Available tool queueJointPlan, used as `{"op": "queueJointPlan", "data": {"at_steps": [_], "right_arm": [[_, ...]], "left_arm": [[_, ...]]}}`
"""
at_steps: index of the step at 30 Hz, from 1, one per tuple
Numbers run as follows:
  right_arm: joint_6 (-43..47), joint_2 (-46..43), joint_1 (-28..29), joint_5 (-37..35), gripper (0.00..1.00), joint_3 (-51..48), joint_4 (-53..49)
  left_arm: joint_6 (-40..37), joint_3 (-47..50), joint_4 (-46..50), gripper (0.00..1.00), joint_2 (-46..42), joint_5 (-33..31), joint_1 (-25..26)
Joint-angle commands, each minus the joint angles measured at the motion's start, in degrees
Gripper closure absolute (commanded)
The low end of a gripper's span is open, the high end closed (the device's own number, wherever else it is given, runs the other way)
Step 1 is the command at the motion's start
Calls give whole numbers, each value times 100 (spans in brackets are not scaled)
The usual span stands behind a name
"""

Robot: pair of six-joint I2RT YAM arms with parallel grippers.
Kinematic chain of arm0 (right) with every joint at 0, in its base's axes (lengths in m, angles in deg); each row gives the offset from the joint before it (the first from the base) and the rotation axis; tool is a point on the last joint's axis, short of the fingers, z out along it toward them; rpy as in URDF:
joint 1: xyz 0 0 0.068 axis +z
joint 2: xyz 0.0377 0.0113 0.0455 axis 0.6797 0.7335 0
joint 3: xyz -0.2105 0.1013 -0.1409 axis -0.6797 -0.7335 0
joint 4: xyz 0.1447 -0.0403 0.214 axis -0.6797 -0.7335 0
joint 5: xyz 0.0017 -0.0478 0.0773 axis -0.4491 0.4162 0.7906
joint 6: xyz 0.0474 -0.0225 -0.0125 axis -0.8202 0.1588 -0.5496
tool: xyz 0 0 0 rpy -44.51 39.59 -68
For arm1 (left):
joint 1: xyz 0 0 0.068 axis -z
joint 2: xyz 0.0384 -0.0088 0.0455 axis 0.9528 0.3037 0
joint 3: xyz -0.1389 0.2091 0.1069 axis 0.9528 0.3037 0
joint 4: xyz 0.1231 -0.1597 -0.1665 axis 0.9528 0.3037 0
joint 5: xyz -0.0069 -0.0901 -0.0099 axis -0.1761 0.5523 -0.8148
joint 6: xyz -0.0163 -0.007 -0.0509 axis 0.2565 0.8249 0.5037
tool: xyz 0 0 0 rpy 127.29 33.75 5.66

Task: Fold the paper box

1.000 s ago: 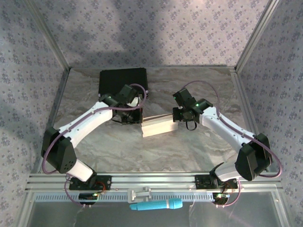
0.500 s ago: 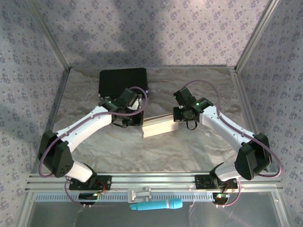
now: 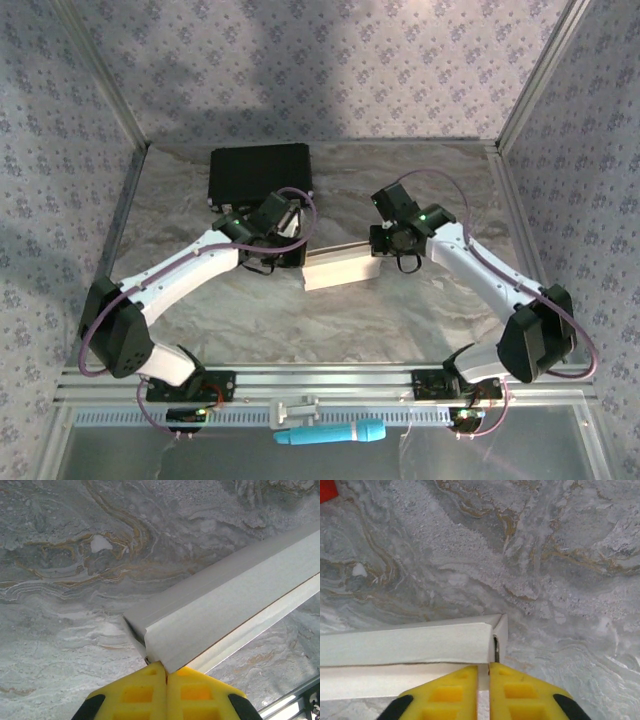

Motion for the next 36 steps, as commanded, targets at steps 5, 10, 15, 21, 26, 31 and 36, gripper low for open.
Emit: {"op": "queueJointPlan", "data": {"at_steps": [5, 10, 15, 21, 26, 31, 36], "right_arm": [[-1167, -787, -261, 940, 67, -147, 198], [-1932, -1180, -474, 1191, 59, -442, 452], [-2835, -1288, -546, 1079, 48, -553, 196], [-3920, -1453, -832, 1187, 36, -772, 133], [-4489, -1389, -1257, 1867, 34, -1113, 263], [-4958, -1390, -1385, 2124, 34, -1481, 850], [-5055, -1354, -1423, 2158, 35, -1539, 959]], "left_arm": [[-49, 343, 539, 100, 397, 193, 205], [-39, 317, 526, 100, 418, 184, 246], [-36, 296, 539, 100, 462, 176, 281], [-33, 271, 547, 100, 472, 155, 311], [-27, 267, 556, 100, 471, 135, 321], [-14, 245, 554, 100, 473, 139, 331], [3, 236, 554, 100, 468, 137, 365]]}}
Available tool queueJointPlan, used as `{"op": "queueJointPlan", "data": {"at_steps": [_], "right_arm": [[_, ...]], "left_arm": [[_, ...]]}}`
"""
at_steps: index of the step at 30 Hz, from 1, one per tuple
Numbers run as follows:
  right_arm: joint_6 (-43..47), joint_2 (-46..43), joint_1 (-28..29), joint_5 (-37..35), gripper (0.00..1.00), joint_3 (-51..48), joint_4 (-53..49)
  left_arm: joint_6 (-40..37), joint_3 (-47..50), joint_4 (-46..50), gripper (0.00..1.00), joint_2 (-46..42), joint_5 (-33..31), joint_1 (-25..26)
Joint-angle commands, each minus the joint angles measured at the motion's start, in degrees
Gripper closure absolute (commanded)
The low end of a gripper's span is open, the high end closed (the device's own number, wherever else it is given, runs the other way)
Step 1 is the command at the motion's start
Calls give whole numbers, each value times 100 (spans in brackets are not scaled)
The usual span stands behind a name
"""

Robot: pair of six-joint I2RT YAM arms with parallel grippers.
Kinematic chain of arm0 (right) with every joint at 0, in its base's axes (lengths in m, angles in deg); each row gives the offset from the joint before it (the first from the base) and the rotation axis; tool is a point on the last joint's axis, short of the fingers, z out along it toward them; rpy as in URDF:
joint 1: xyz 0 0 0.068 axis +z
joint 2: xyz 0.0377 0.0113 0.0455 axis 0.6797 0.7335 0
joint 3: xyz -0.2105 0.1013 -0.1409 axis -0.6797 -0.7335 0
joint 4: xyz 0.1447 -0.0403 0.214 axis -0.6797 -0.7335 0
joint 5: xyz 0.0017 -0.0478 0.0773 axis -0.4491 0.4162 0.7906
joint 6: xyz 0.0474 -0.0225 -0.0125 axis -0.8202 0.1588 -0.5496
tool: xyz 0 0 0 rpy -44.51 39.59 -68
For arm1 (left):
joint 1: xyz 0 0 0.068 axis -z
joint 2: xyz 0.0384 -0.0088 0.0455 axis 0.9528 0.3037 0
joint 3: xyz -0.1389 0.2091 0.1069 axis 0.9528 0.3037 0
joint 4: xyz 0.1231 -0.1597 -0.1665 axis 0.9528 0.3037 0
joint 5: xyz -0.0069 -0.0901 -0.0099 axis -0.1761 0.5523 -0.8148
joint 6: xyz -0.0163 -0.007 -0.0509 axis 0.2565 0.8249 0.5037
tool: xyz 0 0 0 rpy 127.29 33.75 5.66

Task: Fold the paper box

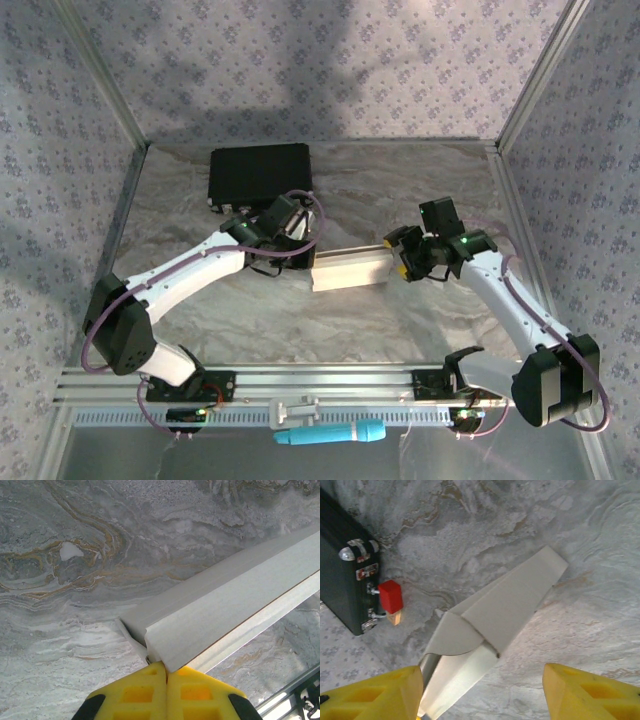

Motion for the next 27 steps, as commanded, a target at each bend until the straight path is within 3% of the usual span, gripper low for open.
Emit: {"op": "queueJointPlan", "data": {"at_steps": [1, 12, 23, 27], "right_arm": [[-294, -7, -56, 143, 36, -121, 194], [-478, -214, -360, 290, 38, -536, 521], [-576, -201, -353, 347, 55, -847, 699], [-567, -201, -340, 314, 59, -943, 706]], "left_arm": [[3, 253, 809, 100, 349, 67, 119], [7, 244, 820, 100, 344, 64, 143], [97, 227, 803, 100, 298, 68, 185], [236, 214, 789, 89, 167, 167, 199]]}}
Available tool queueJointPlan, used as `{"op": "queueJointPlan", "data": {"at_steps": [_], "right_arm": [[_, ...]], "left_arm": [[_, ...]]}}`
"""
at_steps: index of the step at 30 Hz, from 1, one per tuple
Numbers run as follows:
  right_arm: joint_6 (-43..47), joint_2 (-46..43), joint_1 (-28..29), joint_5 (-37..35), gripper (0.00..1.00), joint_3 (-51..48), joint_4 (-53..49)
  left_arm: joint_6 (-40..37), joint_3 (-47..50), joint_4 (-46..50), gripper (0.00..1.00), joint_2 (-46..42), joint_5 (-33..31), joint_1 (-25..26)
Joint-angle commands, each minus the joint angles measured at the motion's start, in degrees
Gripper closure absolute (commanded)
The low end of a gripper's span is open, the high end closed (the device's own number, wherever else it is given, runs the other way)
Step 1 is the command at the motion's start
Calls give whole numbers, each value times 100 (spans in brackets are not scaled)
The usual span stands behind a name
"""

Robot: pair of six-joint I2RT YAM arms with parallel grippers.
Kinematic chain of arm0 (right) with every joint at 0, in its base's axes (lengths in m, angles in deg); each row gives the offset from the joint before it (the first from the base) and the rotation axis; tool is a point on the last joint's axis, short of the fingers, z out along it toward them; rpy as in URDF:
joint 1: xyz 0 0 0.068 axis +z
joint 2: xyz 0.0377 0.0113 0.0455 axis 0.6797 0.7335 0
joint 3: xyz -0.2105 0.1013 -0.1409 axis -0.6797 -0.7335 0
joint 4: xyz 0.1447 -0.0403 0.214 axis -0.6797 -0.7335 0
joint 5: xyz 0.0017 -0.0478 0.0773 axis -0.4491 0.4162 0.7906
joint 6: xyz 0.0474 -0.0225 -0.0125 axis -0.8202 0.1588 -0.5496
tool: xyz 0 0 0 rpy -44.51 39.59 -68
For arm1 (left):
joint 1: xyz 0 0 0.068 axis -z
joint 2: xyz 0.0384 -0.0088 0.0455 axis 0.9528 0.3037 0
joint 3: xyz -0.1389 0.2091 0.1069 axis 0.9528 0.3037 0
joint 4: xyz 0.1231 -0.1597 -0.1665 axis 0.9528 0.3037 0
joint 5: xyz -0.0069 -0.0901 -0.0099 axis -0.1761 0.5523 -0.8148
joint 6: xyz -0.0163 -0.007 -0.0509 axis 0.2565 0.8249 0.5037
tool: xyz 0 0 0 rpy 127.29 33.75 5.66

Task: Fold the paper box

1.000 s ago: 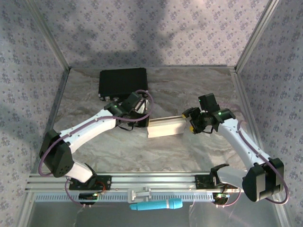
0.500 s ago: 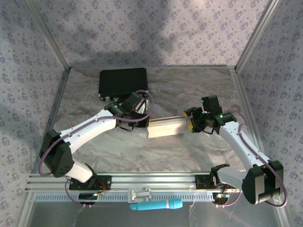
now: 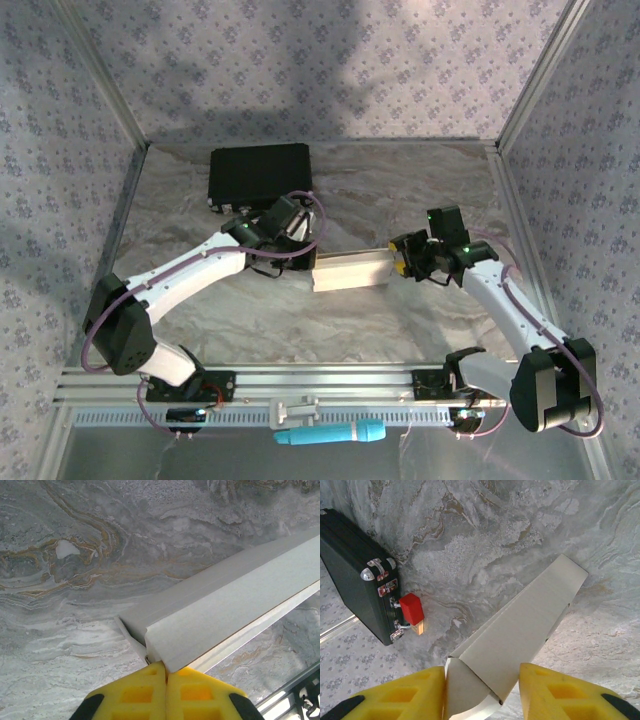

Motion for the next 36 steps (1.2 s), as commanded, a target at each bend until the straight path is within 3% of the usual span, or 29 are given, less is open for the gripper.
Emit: {"op": "queueJointPlan", "data": {"at_steps": [1, 11, 18, 21, 22, 26, 36], "right_arm": [[-19, -36, 1, -43, 61, -207, -249], [-2, -42, 18, -101, 63, -238, -309], [-28, 79, 96, -145, 63, -133, -272], [-23, 108, 122, -159, 64, -113, -287], [-27, 103, 126, -159, 64, -116, -289], [-29, 101, 128, -174, 64, -102, -306], [-48, 104, 141, -194, 65, -92, -295]], "left_arm": [[231, 221, 762, 88, 118, 214, 141], [1249, 231, 323, 66, -720, 628, 101], [2227, 492, -415, 60, -1113, 900, -220], [2657, 510, -384, 42, -1149, 696, -408], [2848, 513, -345, 41, -1132, 669, -470], [3957, 808, -812, 40, -1083, 725, -664], [6279, 1660, -2107, 40, -1116, 509, -530]]}}
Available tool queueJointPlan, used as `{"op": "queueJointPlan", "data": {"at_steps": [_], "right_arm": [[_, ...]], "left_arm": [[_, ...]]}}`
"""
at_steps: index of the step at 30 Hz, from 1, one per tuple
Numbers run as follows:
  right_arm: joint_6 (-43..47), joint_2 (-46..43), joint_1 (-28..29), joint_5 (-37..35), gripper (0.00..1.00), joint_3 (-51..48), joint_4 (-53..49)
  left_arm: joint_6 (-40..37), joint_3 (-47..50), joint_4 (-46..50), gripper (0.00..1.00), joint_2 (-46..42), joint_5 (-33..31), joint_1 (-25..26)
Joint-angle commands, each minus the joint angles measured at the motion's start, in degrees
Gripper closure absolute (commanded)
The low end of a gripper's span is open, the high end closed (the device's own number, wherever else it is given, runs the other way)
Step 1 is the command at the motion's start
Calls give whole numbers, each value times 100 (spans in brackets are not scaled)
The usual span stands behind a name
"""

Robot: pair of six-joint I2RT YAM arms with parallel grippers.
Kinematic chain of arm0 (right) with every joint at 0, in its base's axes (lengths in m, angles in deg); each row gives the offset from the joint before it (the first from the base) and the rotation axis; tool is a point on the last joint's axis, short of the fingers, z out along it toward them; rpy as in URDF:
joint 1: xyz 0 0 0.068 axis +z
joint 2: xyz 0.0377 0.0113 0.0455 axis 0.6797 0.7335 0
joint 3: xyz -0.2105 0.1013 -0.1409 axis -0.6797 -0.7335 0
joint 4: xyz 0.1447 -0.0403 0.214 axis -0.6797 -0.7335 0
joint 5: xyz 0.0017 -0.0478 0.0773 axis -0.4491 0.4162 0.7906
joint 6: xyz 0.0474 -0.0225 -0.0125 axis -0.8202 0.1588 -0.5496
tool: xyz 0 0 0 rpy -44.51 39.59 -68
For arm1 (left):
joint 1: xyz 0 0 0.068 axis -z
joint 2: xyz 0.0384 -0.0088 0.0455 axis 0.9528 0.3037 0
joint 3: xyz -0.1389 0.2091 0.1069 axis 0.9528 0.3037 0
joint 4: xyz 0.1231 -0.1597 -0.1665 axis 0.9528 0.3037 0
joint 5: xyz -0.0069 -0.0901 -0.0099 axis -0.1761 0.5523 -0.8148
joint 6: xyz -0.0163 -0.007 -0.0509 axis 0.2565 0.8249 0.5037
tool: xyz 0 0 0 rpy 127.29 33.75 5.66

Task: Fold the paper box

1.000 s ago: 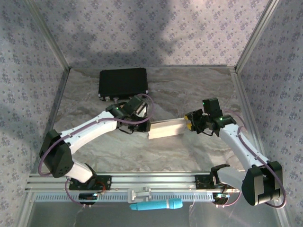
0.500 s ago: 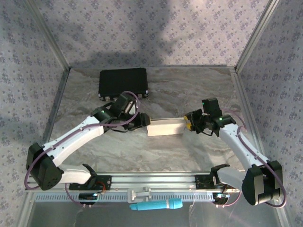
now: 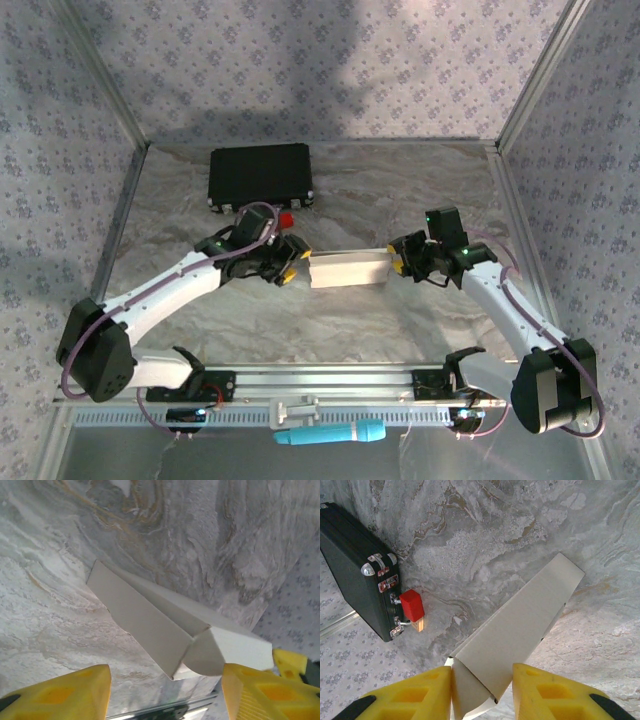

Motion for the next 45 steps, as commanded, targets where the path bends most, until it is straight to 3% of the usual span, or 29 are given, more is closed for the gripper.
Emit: {"op": "queueJointPlan", "data": {"at_steps": [1, 14, 25, 35, 45], "right_arm": [[-49, 128, 63, -193, 65, -26, -418], [-59, 119, 60, -196, 65, -39, -394], [-42, 139, 60, -167, 66, -39, -382], [-33, 124, 32, -179, 66, -42, -385], [-32, 145, 36, -188, 67, -52, -385]], "left_arm": [[1273, 181, -697, 39, -100, -240, 135], [2822, 545, -1114, 35, -554, -1308, 640], [3343, 541, -1692, 35, -39, -1423, 778], [3475, 780, -1626, 50, -117, -1487, 826], [3485, 1060, -1680, 58, -149, -1533, 847]]}}
